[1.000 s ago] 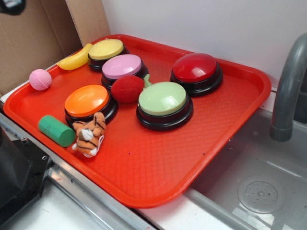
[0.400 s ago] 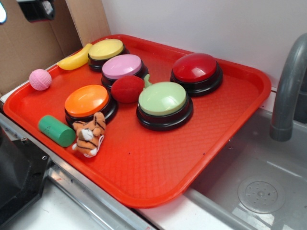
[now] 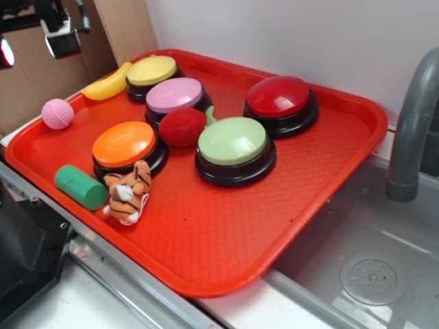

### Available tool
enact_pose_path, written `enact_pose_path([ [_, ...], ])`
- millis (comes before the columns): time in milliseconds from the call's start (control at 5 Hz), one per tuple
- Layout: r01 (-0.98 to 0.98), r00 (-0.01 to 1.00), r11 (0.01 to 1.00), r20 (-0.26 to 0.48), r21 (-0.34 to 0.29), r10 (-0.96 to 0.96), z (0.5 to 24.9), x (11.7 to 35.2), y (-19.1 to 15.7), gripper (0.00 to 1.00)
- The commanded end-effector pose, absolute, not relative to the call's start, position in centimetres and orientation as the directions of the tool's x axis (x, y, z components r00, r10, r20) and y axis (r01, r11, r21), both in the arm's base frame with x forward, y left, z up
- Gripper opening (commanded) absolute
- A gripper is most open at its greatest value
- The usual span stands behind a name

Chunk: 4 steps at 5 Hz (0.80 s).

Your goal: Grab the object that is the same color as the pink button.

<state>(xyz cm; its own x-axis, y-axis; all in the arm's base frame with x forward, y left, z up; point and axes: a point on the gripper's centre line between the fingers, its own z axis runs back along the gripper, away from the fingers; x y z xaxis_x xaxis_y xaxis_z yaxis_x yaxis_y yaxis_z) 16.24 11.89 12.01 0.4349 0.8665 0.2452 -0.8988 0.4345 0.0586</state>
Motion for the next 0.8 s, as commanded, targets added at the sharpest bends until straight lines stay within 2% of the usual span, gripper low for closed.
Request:
enact_pose_path([
  [0,-0.97,0.233,0.24,0.347,0.022,0.909,7.7,16.2,14.9,1.0],
  [200,-0.977,0.21,0.206,0.308,0.044,0.928,4.6,16.3,16.8,1.0],
  [400,-0.977,0.208,0.208,0.335,0.035,0.919,3.0,16.8,17.6,1.0],
  [600,-0.984,0.171,0.176,0.331,0.013,0.928,2.7,16.4,18.5,1.0],
])
